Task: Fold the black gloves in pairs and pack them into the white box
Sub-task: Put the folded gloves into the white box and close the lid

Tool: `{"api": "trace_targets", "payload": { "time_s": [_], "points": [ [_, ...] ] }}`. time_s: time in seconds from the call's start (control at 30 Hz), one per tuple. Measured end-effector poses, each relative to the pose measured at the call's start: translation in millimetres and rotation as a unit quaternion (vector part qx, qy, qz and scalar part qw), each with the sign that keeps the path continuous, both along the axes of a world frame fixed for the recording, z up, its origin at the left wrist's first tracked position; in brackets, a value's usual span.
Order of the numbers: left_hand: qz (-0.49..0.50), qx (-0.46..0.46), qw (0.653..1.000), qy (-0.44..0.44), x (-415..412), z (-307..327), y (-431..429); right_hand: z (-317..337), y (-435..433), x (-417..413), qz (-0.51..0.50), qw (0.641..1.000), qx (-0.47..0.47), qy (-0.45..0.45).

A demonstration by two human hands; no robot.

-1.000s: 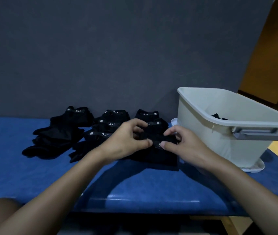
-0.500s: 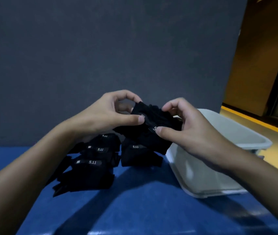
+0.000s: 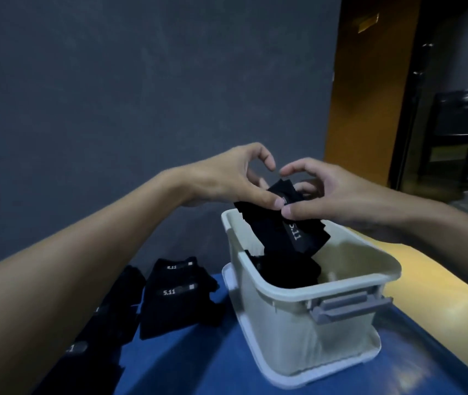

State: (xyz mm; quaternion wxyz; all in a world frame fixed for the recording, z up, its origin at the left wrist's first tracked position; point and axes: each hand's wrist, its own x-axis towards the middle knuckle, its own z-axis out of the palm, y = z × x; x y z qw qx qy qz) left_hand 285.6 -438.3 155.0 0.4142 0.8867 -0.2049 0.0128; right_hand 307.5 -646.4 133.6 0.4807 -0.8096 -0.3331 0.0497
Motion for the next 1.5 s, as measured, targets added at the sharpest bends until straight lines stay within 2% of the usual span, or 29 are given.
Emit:
{"api": "trace_targets", "payload": {
  "time_s": [0.13,0.23,0.37,0.6,0.8,0.93,1.07,1.33,1.43,1.5],
  "points": [
    [0.008,0.022,1.000,-0.014,28,-22,4,-13,-4,27,-0.012,0.996,-0.052,0.065],
    [0.055,0.016,0.997,-0.049,35,-44,22,-29,-1,45,-0.029,0.991,-0.076,0.102],
    [0.101,0.080,0.990,-0.063,39,-73,48,-50,8,65,-0.025,0.981,-0.127,0.145],
    [0.103,0.120,0.985,-0.065,37,-90,61,-76,25,69,0.015,0.955,-0.200,0.219],
    [0.091,0.130,0.985,-0.060,38,-93,60,-94,30,63,0.044,0.937,-0.250,0.242],
    [0.087,0.115,0.988,-0.054,37,-94,60,-104,33,61,0.064,0.936,-0.286,0.195],
    [0.088,0.102,0.990,-0.048,37,-95,61,-102,34,62,0.075,0.931,-0.353,0.060],
    [0.081,0.104,0.989,-0.062,37,-96,59,-93,25,64,0.051,0.936,-0.348,-0.004],
    [0.074,0.097,0.991,-0.060,37,-96,59,-95,28,65,0.046,0.951,-0.306,0.004],
    [0.071,0.094,0.991,-0.060,37,-97,60,-98,28,65,0.055,0.946,-0.320,0.012]
  ]
}}
